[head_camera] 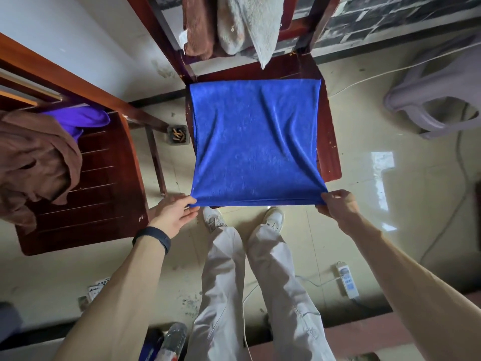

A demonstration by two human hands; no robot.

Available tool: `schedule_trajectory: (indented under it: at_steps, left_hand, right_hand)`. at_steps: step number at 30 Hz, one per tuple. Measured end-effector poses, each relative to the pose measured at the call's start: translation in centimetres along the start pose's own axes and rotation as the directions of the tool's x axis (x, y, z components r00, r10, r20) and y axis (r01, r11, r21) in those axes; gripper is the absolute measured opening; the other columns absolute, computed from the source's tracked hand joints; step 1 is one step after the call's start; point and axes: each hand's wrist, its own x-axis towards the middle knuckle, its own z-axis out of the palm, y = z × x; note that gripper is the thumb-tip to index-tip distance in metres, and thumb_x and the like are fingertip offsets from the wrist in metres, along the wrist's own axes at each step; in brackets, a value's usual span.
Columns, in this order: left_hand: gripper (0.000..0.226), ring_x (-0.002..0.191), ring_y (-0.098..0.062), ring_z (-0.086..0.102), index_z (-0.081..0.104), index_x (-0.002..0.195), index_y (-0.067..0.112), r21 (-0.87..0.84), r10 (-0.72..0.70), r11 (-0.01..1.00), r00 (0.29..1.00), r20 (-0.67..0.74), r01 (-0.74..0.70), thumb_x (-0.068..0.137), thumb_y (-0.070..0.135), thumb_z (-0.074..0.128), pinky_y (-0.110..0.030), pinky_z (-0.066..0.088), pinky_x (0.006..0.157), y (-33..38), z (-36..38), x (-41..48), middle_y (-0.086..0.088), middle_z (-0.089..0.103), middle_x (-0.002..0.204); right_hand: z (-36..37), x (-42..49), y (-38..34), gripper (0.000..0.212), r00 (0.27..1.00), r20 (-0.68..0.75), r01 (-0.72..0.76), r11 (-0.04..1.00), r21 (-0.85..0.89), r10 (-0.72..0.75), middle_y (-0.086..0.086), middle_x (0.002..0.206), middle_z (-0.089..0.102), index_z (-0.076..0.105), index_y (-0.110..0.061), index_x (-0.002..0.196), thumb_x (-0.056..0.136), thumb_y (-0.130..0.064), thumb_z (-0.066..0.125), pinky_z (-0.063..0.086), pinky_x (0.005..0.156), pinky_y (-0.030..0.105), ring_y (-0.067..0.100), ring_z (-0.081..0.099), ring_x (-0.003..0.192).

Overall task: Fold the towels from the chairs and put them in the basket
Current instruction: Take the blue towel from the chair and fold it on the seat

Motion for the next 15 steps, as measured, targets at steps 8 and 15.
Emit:
schedule_trajectory:
  at_steps: [8, 15]
  left_hand:
    - [0.025, 0.090, -0.028, 0.067, 0.058, 0.095, 0.012, 0.049, 0.139, 0.989, 0.988, 0.064, -0.142, 0.089, -0.012, 0.060, -0.035, 0.053, 0.082, 5.1, -1.3, -7.8, -0.016, 0.065, 0.103]
    - [0.035, 0.093, -0.025, 0.058, 0.071, 0.110, 0.002, 0.408, 0.339, 0.828, 0.923, 0.183, -0.385, 0.094, -0.010, 0.041, -0.027, 0.050, 0.089, 9.9, -1.5, -17.8, -0.016, 0.063, 0.111]
  right_hand:
    - [-4.6, -6.7, -4.6, 0.013, 0.995, -0.025, 0.096, 0.968, 0.231, -0.093, 0.009, 0.074, 0.065, 0.065, -0.016, 0.094, 0.087, -0.011, 0.075, 0.061, 0.068, 0.024, 0.011, 0.065, 0.052]
    - [-9.4, -15.5, -11.7, 0.034, 0.952, 0.044, 0.285, 0.931, 0.227, -0.302, 0.010, 0.089, 0.066, 0.072, -0.017, 0.081, 0.091, 0.009, 0.051, 0.054, 0.066, 0.018, 0.017, 0.058, 0.070]
